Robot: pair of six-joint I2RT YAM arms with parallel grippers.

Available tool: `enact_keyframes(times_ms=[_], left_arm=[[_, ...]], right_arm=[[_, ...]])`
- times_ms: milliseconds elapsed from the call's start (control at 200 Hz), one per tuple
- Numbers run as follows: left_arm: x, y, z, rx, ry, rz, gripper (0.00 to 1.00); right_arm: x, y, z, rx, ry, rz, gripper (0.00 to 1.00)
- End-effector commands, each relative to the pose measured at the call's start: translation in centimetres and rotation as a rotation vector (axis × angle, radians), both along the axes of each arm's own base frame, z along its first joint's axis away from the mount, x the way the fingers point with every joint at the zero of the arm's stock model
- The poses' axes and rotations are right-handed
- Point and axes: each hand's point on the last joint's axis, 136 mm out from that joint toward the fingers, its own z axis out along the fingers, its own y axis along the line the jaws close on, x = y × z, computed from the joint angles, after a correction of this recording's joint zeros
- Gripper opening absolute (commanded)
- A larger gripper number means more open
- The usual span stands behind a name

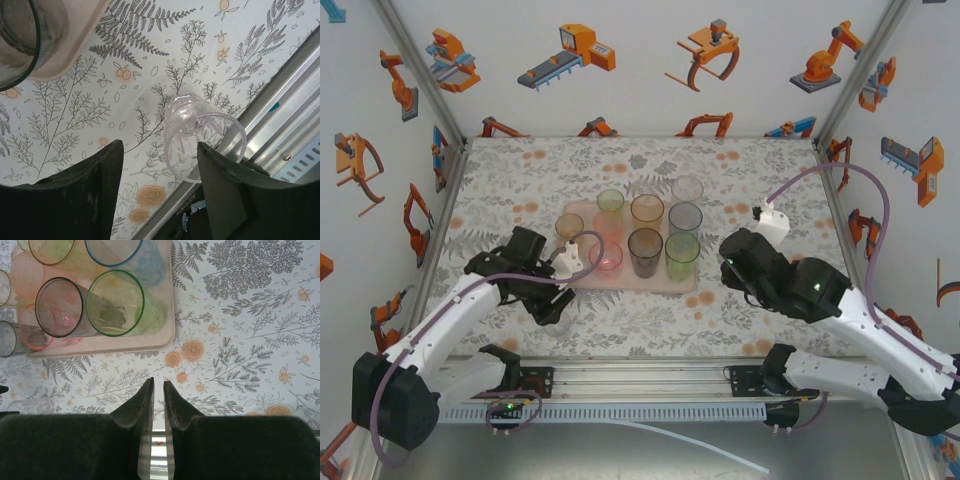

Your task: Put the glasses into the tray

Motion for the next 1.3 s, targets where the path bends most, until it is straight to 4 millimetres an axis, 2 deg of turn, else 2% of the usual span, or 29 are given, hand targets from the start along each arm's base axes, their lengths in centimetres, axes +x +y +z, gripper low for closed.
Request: enact_keyframes(times_ms=[0, 180, 466, 631, 861, 966, 1297], left_arm=[[-0.2, 0.1, -0.5, 0.01, 0.001, 0.002, 0.57], [-0.3, 0.1, -0.8, 0.015, -0.001, -0.005, 0.57], [-0.9, 0.3, -1.3, 0.016, -0.012, -0.018, 0.55], [-1.0, 0.3, -1.5, 0.021, -0.008, -0.028, 0.5], [-0.8, -0.1, -1.2, 0.022, -0.011, -0.036, 0.48], [-0.9, -0.1, -1.2, 0.027, -0.015, -0.048, 0.43], [-0.6, -0.4, -0.9, 0.034, -0.035, -0.054, 0.39]], right_arm=[[0.6, -0.4, 0.6, 0.002, -0.024, -0.026, 0.18], [0.8, -0.1, 1.0, 0.022, -0.022, -0.025, 0.17], [0.8, 0.1, 0.1, 0.034, -0.009, -0.031, 0.17], [0.9, 0.1, -0.1, 0.029, -0.01, -0.033, 0.17], [0.9, 0.2, -0.3, 0.03, -0.005, -0.032, 0.17], [0.9, 0.1, -0.3, 0.036, -0.009, -0.033, 0.17], [0.8, 0.1, -0.7, 0.036, -0.004, -0.031, 0.17]])
